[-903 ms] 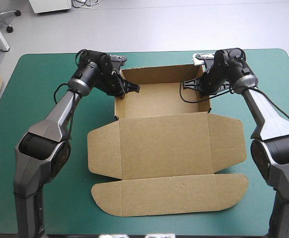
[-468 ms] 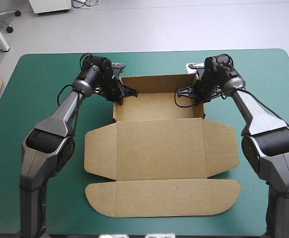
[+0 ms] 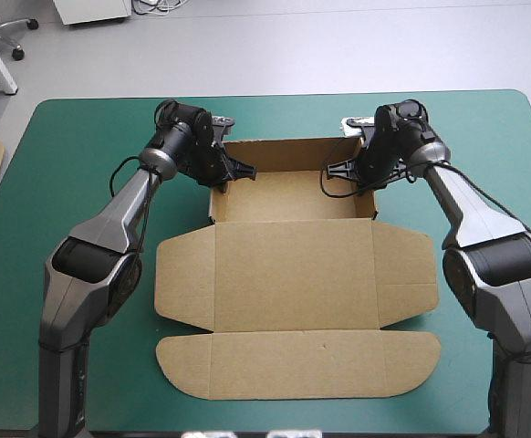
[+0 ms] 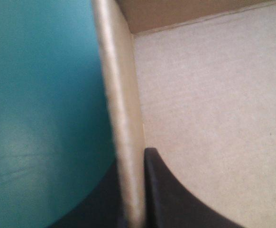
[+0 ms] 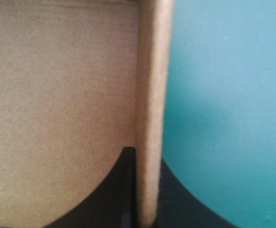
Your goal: Fold the box
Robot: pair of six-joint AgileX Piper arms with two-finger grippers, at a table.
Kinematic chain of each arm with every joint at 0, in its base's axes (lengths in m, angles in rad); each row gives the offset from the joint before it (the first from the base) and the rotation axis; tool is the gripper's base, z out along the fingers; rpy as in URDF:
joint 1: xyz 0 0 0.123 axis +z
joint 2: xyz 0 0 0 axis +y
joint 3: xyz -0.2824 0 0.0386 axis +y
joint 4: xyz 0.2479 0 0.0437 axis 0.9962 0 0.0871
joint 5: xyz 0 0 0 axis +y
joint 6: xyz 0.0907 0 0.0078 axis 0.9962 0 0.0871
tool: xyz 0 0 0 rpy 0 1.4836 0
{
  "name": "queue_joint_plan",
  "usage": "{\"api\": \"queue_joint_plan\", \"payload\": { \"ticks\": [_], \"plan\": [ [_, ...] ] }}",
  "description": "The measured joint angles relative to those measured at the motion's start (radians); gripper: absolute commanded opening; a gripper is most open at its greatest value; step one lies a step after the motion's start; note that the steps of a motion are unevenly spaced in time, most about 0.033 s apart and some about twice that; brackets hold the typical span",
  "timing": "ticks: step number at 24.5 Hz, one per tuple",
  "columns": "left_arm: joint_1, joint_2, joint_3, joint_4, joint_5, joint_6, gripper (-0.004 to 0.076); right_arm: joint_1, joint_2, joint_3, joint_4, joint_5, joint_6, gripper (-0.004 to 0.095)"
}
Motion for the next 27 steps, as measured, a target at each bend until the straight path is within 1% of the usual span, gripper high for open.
{"api": "queue_joint_plan", "payload": {
  "ticks": [9, 12, 14, 15, 16, 17, 18, 19, 20, 21, 23, 24, 25, 26, 27],
  "plan": [
    [-0.027, 0.000, -0.001, 0.059, -0.001, -0.026, -0.0014, 0.000, 0.000, 0.000, 0.000, 0.001, -0.012, -0.0007],
    [-0.027, 0.000, -0.001, 0.061, -0.001, -0.026, -0.0013, 0.000, 0.000, 0.000, 0.000, 0.003, -0.018, 0.0054],
    [-0.027, 0.000, -0.001, 0.061, -0.001, -0.026, 0.0015, 0.000, -0.001, 0.000, 0.000, 0.003, -0.027, 0.0115],
    [-0.027, 0.000, -0.001, 0.061, -0.001, -0.026, 0.0051, 0.000, -0.001, 0.000, 0.000, 0.003, -0.033, 0.0135],
    [-0.027, 0.000, -0.001, 0.062, -0.001, -0.026, 0.0155, 0.000, -0.002, 0.000, 0.000, 0.003, -0.038, 0.0166],
    [-0.028, 0.000, -0.001, 0.067, -0.010, -0.013, 0.0206, 0.000, -0.007, 0.000, 0.002, 0.012, -0.049, 0.0168],
    [-0.028, 0.001, -0.001, 0.071, -0.016, -0.003, 0.0333, 0.001, -0.010, 0.001, 0.005, 0.015, -0.051, 0.0168],
    [-0.028, 0.010, 0.001, 0.075, -0.021, 0.009, 0.0375, 0.003, -0.019, 0.001, 0.004, 0.020, -0.053, 0.0168],
    [-0.027, 0.012, 0.001, 0.076, -0.023, 0.014, 0.0438, 0.003, -0.022, 0.001, 0.004, 0.022, -0.054, 0.0173],
    [-0.025, 0.011, 0.001, 0.071, -0.032, 0.020, 0.0444, 0.005, -0.032, 0.002, 0.004, 0.027, -0.056, 0.0178],
    [-0.025, 0.011, -0.006, 0.055, -0.034, 0.022, 0.0443, 0.005, -0.040, 0.002, 0.004, 0.042, -0.062, 0.0252],
    [-0.025, 0.011, -0.010, 0.045, -0.033, 0.024, 0.0444, 0.005, -0.043, 0.002, 0.004, 0.045, -0.063, 0.0378],
    [-0.025, 0.011, -0.017, 0.030, -0.031, 0.025, 0.0444, 0.006, -0.049, 0.003, 0.002, 0.049, -0.064, 0.0484],
    [-0.025, 0.010, -0.027, 0.021, -0.031, 0.028, 0.0444, 0.006, -0.054, 0.003, 0.001, 0.049, -0.064, 0.0562],
    [-0.025, 0.008, -0.037, 0.014, -0.032, 0.032, 0.0444, 0.006, -0.059, 0.003, 0.001, 0.049, -0.064, 0.0598]
  ]
}}
